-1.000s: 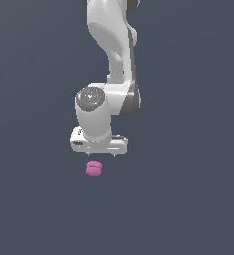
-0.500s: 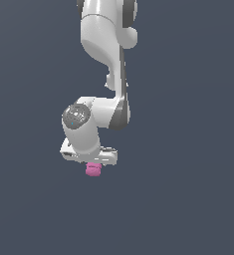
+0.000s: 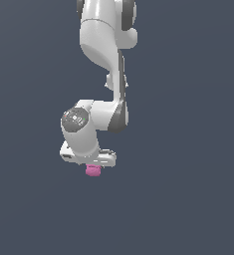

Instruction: Pick up the object and move it to a goal position.

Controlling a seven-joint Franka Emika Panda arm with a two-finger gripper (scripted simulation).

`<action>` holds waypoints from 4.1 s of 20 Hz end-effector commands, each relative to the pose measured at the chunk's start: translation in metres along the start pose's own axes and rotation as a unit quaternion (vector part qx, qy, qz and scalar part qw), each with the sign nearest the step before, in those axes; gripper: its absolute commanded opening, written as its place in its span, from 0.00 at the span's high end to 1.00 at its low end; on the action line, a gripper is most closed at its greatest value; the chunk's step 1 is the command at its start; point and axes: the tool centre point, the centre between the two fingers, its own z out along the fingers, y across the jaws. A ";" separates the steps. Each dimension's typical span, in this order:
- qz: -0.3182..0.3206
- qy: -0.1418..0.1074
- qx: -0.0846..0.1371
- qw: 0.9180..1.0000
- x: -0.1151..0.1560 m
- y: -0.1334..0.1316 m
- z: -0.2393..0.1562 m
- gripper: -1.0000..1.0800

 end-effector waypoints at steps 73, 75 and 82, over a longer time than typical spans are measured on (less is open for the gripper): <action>0.422 0.089 -0.032 0.901 0.016 0.009 -0.391 1.00; 0.429 0.091 -0.032 0.898 0.016 0.009 -0.398 1.00; 0.442 0.093 -0.034 0.891 0.016 0.009 -0.413 1.00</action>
